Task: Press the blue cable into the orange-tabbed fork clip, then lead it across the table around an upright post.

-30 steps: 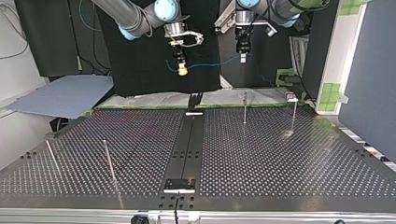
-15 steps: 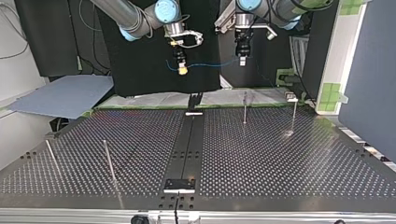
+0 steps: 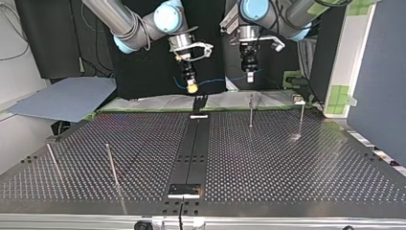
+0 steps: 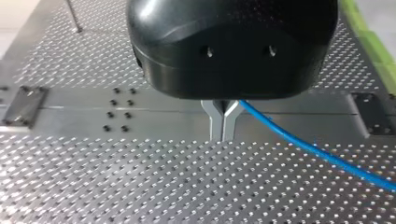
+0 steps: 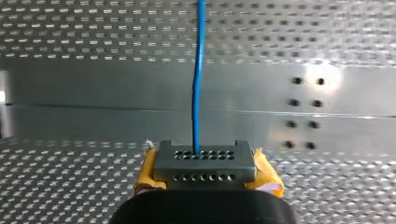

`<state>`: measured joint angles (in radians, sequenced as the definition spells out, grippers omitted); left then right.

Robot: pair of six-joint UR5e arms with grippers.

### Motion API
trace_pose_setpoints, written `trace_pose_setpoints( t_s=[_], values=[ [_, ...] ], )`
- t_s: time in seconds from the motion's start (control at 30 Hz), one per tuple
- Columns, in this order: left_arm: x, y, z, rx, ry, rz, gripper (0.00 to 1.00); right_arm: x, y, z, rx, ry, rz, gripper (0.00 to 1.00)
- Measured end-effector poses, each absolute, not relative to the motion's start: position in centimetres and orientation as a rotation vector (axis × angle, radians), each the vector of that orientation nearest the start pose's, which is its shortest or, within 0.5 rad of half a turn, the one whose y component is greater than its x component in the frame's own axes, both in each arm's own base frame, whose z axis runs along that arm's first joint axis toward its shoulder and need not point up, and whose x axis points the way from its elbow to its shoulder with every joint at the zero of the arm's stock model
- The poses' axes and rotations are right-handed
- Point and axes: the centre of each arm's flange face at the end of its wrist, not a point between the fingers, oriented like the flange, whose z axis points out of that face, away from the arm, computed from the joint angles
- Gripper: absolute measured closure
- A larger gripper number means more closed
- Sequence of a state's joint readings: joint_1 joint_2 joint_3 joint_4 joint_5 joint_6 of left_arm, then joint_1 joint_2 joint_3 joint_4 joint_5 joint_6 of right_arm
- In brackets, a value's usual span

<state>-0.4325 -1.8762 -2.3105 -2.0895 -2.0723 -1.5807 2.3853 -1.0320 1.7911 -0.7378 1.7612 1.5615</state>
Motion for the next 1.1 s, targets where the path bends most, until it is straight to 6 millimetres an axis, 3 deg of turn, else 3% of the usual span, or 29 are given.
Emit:
trace_pose_setpoints(
  t_s=[0.27, 0.37, 0.57, 1.1],
  values=[
    [33.8, -24.3, 14.8, -0.126, 1.560, 0.015, 1.00, 51.0, -32.5, 19.4, 1.643, -0.842, 1.673, 1.00],
    [33.5, -23.8, 15.4, -0.158, 1.561, 0.013, 1.00, 51.0, -32.2, 19.9, 1.638, -0.836, 1.684, 1.00],
    [33.5, -23.2, 16.1, -0.195, 1.535, 0.001, 1.00, 51.2, -32.3, 17.7, 1.666, -0.841, 1.668, 1.00],
    [35.2, -21.9, 11.5, -0.256, 1.536, 0.034, 1.00, 51.9, -34.2, 11.1, 1.670, -0.854, 1.654, 1.00]
  ],
)
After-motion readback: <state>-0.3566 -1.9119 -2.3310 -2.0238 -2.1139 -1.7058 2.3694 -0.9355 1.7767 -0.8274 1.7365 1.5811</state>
